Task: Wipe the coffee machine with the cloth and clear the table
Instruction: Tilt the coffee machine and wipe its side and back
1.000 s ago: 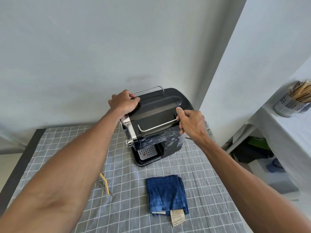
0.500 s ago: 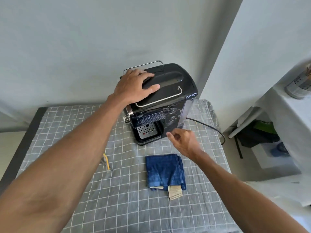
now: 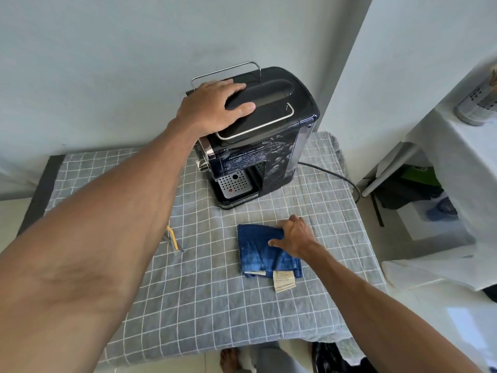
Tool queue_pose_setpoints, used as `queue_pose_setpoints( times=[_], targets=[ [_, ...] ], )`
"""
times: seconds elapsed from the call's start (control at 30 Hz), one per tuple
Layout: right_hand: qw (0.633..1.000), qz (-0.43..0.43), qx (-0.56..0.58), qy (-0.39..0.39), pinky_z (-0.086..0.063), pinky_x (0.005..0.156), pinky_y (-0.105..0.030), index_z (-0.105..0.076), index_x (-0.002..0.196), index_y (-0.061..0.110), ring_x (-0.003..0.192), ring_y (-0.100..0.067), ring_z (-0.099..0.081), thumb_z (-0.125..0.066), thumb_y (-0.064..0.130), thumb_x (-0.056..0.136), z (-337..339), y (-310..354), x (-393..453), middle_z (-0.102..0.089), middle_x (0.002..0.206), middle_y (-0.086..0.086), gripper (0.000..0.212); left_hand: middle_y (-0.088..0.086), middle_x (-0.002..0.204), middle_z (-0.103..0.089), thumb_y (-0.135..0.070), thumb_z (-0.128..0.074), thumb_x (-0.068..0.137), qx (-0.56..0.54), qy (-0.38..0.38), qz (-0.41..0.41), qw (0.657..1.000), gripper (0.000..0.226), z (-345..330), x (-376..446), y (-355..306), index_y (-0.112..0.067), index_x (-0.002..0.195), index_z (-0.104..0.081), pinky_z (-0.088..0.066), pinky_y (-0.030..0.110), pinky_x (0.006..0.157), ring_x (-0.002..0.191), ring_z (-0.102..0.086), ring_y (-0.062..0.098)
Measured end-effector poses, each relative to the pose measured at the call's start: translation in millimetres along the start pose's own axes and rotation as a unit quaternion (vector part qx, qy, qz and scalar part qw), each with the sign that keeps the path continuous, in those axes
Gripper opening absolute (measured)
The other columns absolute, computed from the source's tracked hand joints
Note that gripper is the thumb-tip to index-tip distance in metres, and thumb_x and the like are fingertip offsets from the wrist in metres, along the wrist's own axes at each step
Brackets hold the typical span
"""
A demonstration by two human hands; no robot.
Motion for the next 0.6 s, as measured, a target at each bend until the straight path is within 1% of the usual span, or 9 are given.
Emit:
queue_pose_setpoints(
  times=[0.07, 0.1, 0.2, 0.27, 0.37, 0.43, 0.5, 0.57, 0.6],
  targets=[
    [1.000, 0.020, -0.015, -0.002, -0.049, 0.101, -0.042, -0.063, 0.131, 0.028, 0.118, -0.026, -0.052, -0.071, 0.052, 0.090, 2.3, 4.0, -2.6, -0.058, 0.125, -0.004, 0.049, -0.006, 0.163, -0.038, -0.082, -0.039, 0.091, 0.001, -0.004, 0.001, 1.000, 0.076, 2.0, 0.6, 1.5, -0.040, 0.155, -0.041, -0.034, 0.053, 0.114, 0.150, -0.033, 0.024],
    [0.999, 0.032, -0.004, 0.002, -0.051, 0.094, -0.038, -0.064, 0.126, 0.027, 0.110, -0.023, -0.057, -0.070, 0.048, 0.092, 5.1, 7.3, -5.0, -0.063, 0.119, -0.003, 0.041, -0.006, 0.163, -0.038, -0.082, -0.038, 0.091, 0.002, -0.006, 0.000, 1.000, 0.077, 2.6, 0.9, 2.5, -0.040, 0.155, -0.041, -0.034, 0.053, 0.114, 0.150, -0.034, 0.024],
    [0.992, 0.042, 0.117, -0.008, -0.046, 0.060, -0.023, -0.060, 0.095, 0.021, 0.073, -0.015, -0.059, -0.067, 0.030, 0.093, 29.6, 16.4, -17.5, -0.066, 0.089, -0.002, 0.012, -0.006, 0.163, -0.039, -0.085, -0.037, 0.089, -0.001, -0.003, 0.000, 1.000, 0.079, 1.3, 1.4, 5.2, -0.040, 0.154, -0.041, -0.035, 0.054, 0.115, 0.150, -0.034, 0.025],
    [0.971, 0.039, 0.223, -0.080, -0.042, 0.053, -0.022, -0.055, 0.079, 0.020, 0.065, -0.016, -0.054, -0.066, 0.021, 0.091, 63.5, 19.0, -30.0, -0.060, 0.073, 0.000, 0.017, -0.005, 0.163, -0.039, -0.086, -0.036, 0.088, -0.005, -0.001, -0.003, 1.000, 0.081, 0.8, 1.2, 5.1, -0.040, 0.154, -0.042, -0.035, 0.054, 0.116, 0.150, -0.034, 0.025],
    [0.890, 0.007, 0.388, -0.239, -0.038, 0.051, -0.014, -0.051, 0.076, 0.019, 0.060, -0.009, -0.048, -0.061, 0.016, 0.092, 119.2, 16.5, -58.0, -0.052, 0.067, 0.004, 0.019, -0.006, 0.162, -0.040, -0.084, -0.037, 0.089, -0.011, -0.001, -0.006, 1.000, 0.078, 2.0, 0.9, 3.5, -0.040, 0.153, -0.042, -0.037, 0.053, 0.115, 0.149, -0.035, 0.024],
    [0.824, -0.023, 0.447, -0.348, -0.038, 0.052, -0.013, -0.048, 0.081, 0.014, 0.056, -0.004, -0.043, -0.058, 0.017, 0.091, 150.0, 16.9, -79.4, -0.049, 0.068, 0.003, 0.014, -0.007, 0.161, -0.041, -0.082, -0.038, 0.091, -0.010, -0.001, -0.004, 1.000, 0.076, 2.5, 0.3, 2.7, -0.040, 0.154, -0.042, -0.038, 0.052, 0.114, 0.149, -0.034, 0.023],
    [0.745, -0.060, 0.499, -0.439, -0.042, 0.059, -0.019, -0.050, 0.095, 0.015, 0.057, -0.001, -0.048, -0.057, 0.016, 0.093, 171.6, 19.2, -99.1, -0.053, 0.072, 0.006, 0.008, -0.007, 0.161, -0.040, -0.082, -0.038, 0.091, -0.006, -0.001, -0.006, 1.000, 0.075, 2.3, -1.1, 0.4, -0.040, 0.154, -0.041, -0.038, 0.051, 0.114, 0.149, -0.034, 0.022],
    [0.671, -0.085, 0.549, -0.491, -0.048, 0.065, -0.021, -0.051, 0.118, 0.020, 0.068, -0.001, -0.059, -0.056, 0.016, 0.096, 181.2, 24.7, -104.6, -0.061, 0.080, 0.009, 0.023, -0.008, 0.162, -0.039, -0.080, -0.038, 0.092, -0.002, -0.004, -0.004, 1.000, 0.073, 2.7, -2.0, -0.1, -0.040, 0.154, -0.041, -0.036, 0.049, 0.113, 0.150, -0.033, 0.021],
    [0.655, -0.082, 0.567, -0.493, -0.052, 0.069, -0.022, -0.050, 0.131, 0.023, 0.074, -0.005, -0.064, -0.054, 0.017, 0.097, 183.1, 30.5, -98.8, -0.065, 0.086, 0.009, 0.034, -0.009, 0.162, -0.039, -0.079, -0.039, 0.093, -0.001, -0.006, -0.002, 1.000, 0.073, 3.0, -2.1, 0.2, -0.041, 0.154, -0.041, -0.036, 0.048, 0.113, 0.150, -0.033, 0.020]
  ],
)
Point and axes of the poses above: each hand's wrist, its own x-axis towards the middle knuckle, its own z-axis out of the back of the hand, y = z × x, the point moved 9 cm from there along x, towards the middle knuckle
